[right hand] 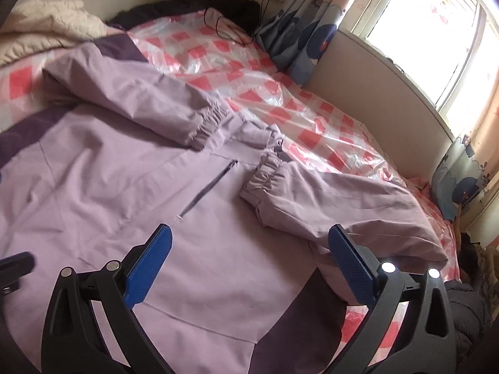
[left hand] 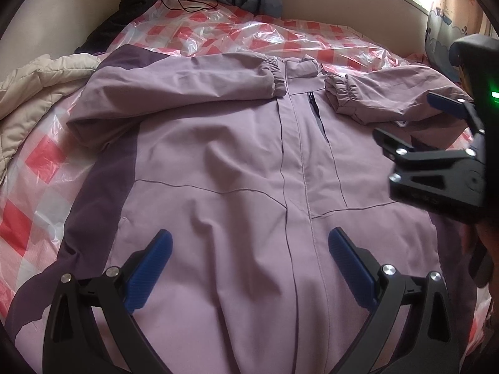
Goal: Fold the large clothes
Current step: 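Grasp the jacket sleeve cuff with the right tool and lift it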
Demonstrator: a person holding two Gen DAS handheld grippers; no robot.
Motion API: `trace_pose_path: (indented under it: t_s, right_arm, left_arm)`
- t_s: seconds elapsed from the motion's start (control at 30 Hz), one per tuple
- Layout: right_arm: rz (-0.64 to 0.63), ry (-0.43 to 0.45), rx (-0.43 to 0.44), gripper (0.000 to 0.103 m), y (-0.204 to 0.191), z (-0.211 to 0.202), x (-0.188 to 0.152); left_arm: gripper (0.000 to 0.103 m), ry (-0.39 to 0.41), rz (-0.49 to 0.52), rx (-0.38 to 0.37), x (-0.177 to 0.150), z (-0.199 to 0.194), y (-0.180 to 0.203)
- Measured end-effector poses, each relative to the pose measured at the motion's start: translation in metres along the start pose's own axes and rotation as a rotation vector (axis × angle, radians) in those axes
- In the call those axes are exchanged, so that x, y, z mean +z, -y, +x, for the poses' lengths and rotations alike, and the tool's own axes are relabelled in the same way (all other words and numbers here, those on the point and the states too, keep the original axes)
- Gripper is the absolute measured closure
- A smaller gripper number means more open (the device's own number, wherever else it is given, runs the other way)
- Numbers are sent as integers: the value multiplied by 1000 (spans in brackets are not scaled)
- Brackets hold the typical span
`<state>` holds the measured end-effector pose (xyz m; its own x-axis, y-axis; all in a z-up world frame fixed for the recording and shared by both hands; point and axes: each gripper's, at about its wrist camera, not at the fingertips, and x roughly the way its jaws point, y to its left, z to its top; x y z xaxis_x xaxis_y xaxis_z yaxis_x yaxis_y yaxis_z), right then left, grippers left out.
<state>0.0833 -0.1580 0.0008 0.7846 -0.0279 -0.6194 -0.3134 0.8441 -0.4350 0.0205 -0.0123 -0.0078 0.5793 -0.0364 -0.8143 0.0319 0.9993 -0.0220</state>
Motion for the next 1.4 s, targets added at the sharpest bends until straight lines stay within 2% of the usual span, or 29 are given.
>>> trace_pose_path:
  t_s: [0.1,0.13,0.17,0.2,0.23,0.27,0.3,0.4,0.5,0.6,0.73,0.83,0.9,0.97,1.0,1.07,1.1,1.13,1.2,1.27,1.3,1.33,1.4]
  right_arm:
    - [-20,-43,0,6,6,32,4]
    - [-40,-65,6,8,9,47,6]
    - [-60,-97,22,14,11,63,6]
    - [-73,-124,37,41,13,75,7]
    - [-79,-177,59,75,18,95,8]
    - [-56,-222,79,90,25,111,8]
    - [-28,-237,84,99,33,119,8]
    - [102,-215,105,101,71,127,15]
    - [228,-128,76,102,120,107,23]
    - [375,-41,30,102,188,77,23]
    - [602,25,-65,102,289,42,-5]
    - [775,2,-120,102,356,31,-50]
    - [869,-32,-160,102,383,28,-86]
    - [881,-50,-230,101,391,18,-112]
    - [856,-40,-229,100,387,15,-113]
    - [741,-3,-167,85,363,11,-93]
    - [635,11,-127,50,338,13,-69]
    - [532,19,-91,10,311,18,-45]
    - [293,-2,13,7,250,39,3]
    - [157,-110,96,7,197,82,41]
    - [131,-165,90,7,183,102,48]
    - [98,-226,35,7,169,130,55]
    - [71,-347,10,7,158,178,53]
  left_arm:
    - [7,-5,-4,-4,0,1,-2]
    - [7,-8,-6,-6,0,2,-2]
    - [7,-11,-6,-6,0,2,-2]
    - [7,-13,-6,-6,0,3,-2]
    - [7,-14,-6,-7,0,3,-2]
    - [7,-14,-6,-7,0,3,-2]
    - [7,-14,-6,-8,1,3,-2]
    - [7,-16,-10,-13,1,3,-4]
    - [7,-23,-13,-20,2,4,-5]
    - [7,-24,-12,-18,2,5,-5]
    - [7,-31,-4,-9,2,10,-3]
    - [7,-43,-4,-8,1,14,-2]
    - [7,-50,-10,-9,1,16,-2]
    - [7,-56,-14,-11,1,18,-1]
    - [7,-59,-16,-17,1,19,0]
    - [7,-57,-10,-19,1,19,2]
    - [7,-58,-4,-15,2,20,4]
    - [7,-60,-2,-11,2,21,5]
    - [7,-67,-6,-10,3,24,8]
    - [7,-71,-3,-13,4,26,10]
    - [7,-71,3,-12,4,27,12]
    - [7,-71,9,-9,3,27,12]
    - [7,-71,16,-11,2,26,12]
